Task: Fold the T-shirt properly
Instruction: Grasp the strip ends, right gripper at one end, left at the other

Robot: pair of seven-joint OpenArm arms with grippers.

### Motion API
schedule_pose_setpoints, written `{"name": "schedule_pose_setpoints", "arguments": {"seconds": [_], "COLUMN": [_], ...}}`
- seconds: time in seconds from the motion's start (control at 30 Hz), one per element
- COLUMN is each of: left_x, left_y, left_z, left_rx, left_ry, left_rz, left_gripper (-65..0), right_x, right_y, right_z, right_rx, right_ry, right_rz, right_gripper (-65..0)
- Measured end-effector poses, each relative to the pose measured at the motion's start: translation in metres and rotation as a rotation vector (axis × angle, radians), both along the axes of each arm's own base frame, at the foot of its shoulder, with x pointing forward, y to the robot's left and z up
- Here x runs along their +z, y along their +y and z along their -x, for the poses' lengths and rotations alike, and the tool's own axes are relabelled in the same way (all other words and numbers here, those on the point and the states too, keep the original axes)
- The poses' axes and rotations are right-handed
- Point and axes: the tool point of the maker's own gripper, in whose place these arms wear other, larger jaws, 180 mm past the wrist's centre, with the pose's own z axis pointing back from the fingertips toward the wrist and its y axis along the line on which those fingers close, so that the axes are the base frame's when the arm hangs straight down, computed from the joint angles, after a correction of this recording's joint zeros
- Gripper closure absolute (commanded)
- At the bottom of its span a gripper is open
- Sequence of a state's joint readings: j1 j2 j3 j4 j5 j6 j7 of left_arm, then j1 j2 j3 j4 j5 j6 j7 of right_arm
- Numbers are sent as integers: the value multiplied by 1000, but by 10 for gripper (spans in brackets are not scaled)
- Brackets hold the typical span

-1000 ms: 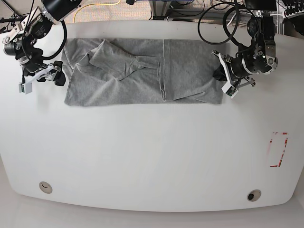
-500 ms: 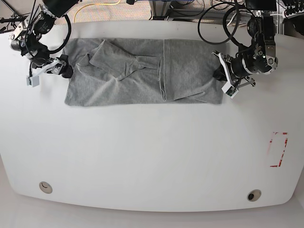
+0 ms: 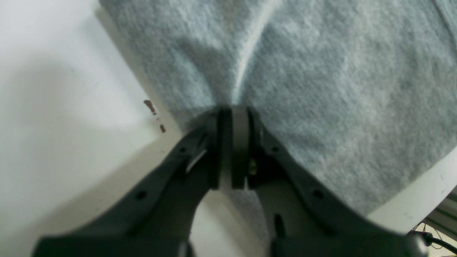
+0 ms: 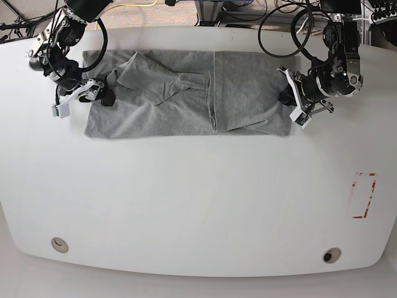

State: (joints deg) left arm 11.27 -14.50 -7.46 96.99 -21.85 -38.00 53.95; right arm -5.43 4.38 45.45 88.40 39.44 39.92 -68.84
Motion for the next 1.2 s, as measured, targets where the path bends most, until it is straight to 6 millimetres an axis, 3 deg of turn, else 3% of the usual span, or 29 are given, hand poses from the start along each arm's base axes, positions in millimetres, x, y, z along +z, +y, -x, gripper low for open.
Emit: {"name": "schedule_pose_setpoints", "arguments": {"seconds": [0.23, 0.53, 0.7, 1.2], "left_x": [0, 0, 0, 0], "left_y": [0, 0, 0, 1], "left_z": [0, 0, 0, 0], "left_rx": [0, 0, 0, 0], "left_ry": [0, 1, 2, 2], "left_rz": [0, -1, -1, -2], "left_gripper": [-29, -29, -29, -29], "right_x": [1, 2, 2, -1], "right_y": [12, -22, -24, 20], "right_z": [-5, 1, 1, -10], "right_rx": [20, 6, 3, 72], "right_ry": [-18, 12, 13, -22], "right_rz": [-19, 62, 60, -14], "right_gripper": [-503, -503, -503, -499]}}
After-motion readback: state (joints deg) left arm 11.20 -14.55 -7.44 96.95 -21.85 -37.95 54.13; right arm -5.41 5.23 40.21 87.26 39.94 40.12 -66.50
